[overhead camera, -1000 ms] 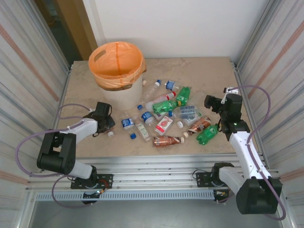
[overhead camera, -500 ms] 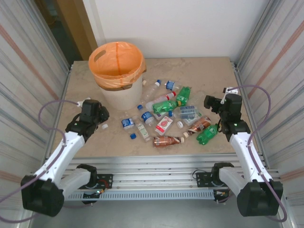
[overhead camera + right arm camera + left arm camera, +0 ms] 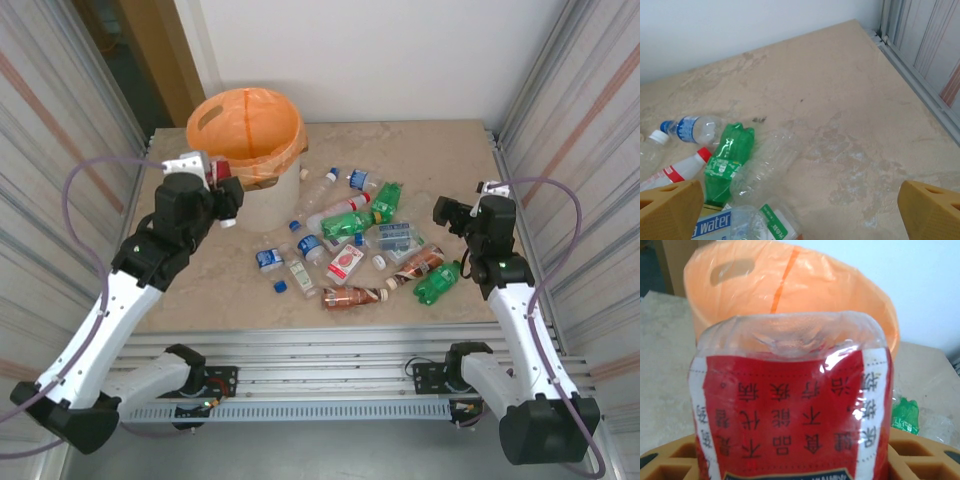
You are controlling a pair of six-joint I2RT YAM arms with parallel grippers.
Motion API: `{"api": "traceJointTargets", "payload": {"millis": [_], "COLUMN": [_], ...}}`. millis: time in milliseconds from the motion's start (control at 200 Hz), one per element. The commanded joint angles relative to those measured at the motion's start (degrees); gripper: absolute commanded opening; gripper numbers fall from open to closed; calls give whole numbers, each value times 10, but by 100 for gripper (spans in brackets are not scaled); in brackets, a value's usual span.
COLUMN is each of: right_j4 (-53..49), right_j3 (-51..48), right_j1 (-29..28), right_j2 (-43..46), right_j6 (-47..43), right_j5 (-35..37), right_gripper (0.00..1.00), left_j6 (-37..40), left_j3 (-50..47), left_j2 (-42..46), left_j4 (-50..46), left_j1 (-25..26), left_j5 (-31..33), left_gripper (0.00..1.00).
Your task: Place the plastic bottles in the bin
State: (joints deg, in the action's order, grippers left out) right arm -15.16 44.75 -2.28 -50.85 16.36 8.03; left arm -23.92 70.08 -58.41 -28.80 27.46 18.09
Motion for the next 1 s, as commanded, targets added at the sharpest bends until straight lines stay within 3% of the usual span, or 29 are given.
{"api": "traceJointTargets", "payload": {"millis": [0, 210, 531, 771, 992], "right_j4": [-38, -121, -291, -355, -375], "right_j3": [30, 78, 127, 99, 34], "right_j1": [-4, -4, -3, 8, 17], "right_j2": [9, -13, -70, -61, -10], "right_j6": [24, 73, 154, 211, 258], "right_j5": [15, 48, 84, 63, 22], "right_gripper": [98, 98, 98, 98, 98], "left_j6": [66, 158, 177, 167, 166], "left_j3": [63, 195, 395, 460, 446], "left_j2": [-32, -138, -341, -435, -469], "left_j4": [26, 62, 4, -24, -24], "left_j1": [2, -6, -86, -122, -132], "left_j5": [7, 29, -49, -99, -112], "left_gripper": [38, 38, 38, 39, 44]}}
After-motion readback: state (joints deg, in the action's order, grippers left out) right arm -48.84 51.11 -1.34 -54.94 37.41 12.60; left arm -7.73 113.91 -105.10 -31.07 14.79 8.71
